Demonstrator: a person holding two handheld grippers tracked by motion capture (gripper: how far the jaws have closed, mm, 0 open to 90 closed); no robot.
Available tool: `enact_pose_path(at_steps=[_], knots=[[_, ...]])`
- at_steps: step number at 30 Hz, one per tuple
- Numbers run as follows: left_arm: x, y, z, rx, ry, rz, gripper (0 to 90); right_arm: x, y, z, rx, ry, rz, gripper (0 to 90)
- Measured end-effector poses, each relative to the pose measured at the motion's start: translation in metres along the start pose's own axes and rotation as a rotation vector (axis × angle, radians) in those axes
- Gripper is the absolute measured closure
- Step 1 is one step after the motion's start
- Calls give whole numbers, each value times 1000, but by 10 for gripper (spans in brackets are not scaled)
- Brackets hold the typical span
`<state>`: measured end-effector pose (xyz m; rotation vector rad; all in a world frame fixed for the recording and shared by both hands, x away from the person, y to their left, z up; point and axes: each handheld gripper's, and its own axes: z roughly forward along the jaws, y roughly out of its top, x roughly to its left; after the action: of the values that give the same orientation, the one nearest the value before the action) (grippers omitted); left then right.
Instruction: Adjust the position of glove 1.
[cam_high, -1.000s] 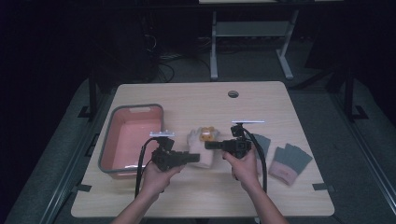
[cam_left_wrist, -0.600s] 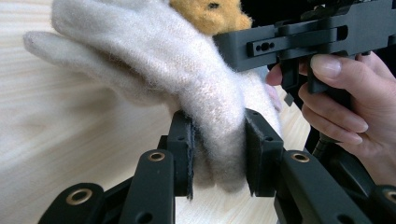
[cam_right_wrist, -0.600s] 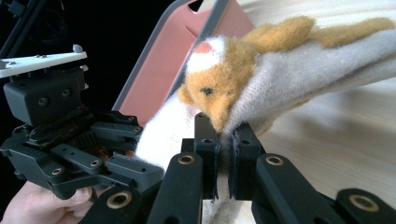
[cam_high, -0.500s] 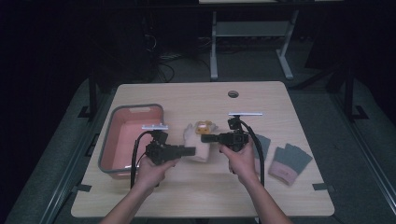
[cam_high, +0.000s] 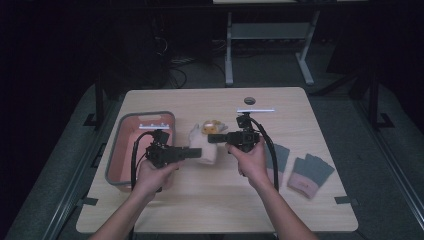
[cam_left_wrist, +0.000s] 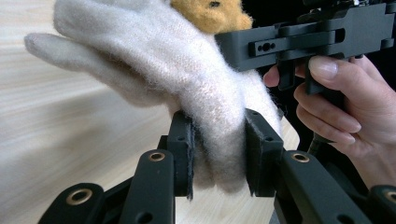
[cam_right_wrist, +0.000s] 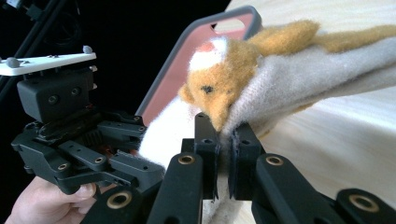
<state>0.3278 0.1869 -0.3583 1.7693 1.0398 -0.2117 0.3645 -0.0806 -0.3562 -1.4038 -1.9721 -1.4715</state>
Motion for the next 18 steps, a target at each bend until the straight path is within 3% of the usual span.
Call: enact_pose_path(at_steps=[18], knots=[[10,19,-37,-35,-4,-21,683,26,29,20,13,46,-41,842]])
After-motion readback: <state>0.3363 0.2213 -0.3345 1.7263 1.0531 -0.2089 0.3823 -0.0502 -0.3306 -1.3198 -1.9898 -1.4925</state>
